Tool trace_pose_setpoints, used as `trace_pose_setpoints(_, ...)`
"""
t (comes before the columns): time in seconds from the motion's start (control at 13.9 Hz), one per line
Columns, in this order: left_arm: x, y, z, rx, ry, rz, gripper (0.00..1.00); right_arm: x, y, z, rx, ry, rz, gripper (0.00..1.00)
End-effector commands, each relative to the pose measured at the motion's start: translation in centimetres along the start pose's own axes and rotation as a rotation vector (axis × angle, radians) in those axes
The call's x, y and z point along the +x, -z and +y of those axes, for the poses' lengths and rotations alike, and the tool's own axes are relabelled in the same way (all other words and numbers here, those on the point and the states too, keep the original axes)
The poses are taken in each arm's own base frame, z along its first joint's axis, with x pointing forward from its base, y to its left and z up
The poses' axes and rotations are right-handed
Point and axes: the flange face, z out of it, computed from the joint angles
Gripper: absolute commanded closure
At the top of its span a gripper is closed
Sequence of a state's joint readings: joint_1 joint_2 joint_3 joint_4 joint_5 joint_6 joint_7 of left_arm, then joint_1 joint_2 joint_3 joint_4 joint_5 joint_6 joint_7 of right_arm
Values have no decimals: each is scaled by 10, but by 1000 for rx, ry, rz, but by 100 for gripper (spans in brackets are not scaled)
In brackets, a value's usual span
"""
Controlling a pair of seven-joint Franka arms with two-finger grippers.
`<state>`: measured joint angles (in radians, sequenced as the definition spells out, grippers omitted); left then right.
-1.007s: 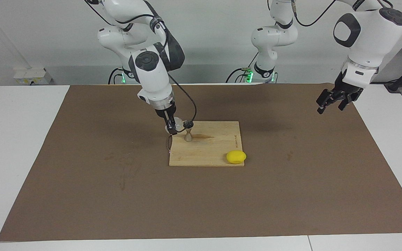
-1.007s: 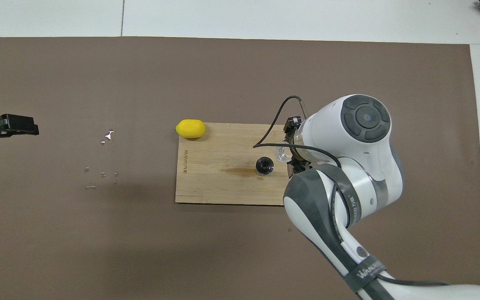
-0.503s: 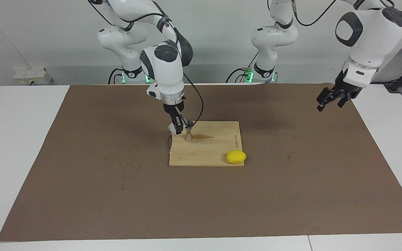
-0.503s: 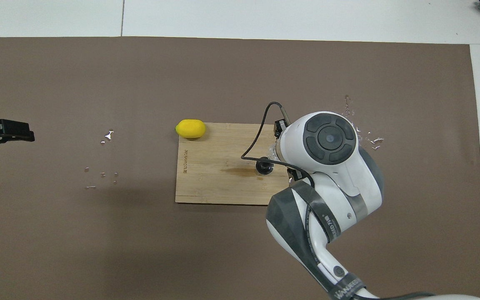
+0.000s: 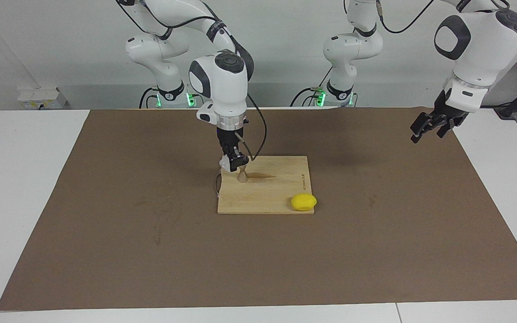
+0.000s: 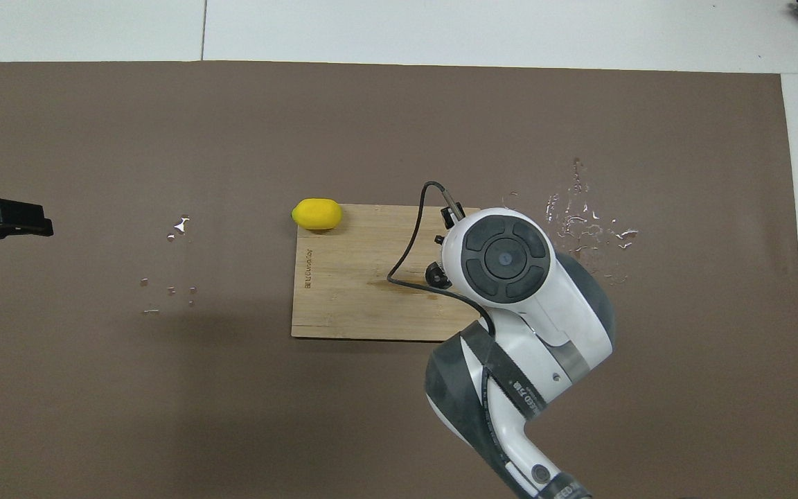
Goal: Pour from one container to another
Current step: 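Tilt the glass over the metal cup to pour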
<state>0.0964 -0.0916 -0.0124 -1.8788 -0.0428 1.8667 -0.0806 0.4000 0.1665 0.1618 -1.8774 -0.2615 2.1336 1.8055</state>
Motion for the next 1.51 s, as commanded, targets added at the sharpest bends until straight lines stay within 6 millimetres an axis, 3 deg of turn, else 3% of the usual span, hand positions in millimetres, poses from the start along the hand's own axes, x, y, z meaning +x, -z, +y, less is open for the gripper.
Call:
trace_pose_setpoints(0.0,4,-9,-1,17,9,-29,0,-6,4,12,12,39,73,100)
trace_pose_setpoints(0.22,11,-16,6,18,6,-42,0,-5,5,15,11,59,103,100)
trace_pose_setpoints(0.36,5,0,12,15,-7,-15,0,-7,7,16,13,69,110,100)
trace_pose_setpoints(1.44,2,0,6,18,5,-31,0,-17,12,18,30,134,176,100)
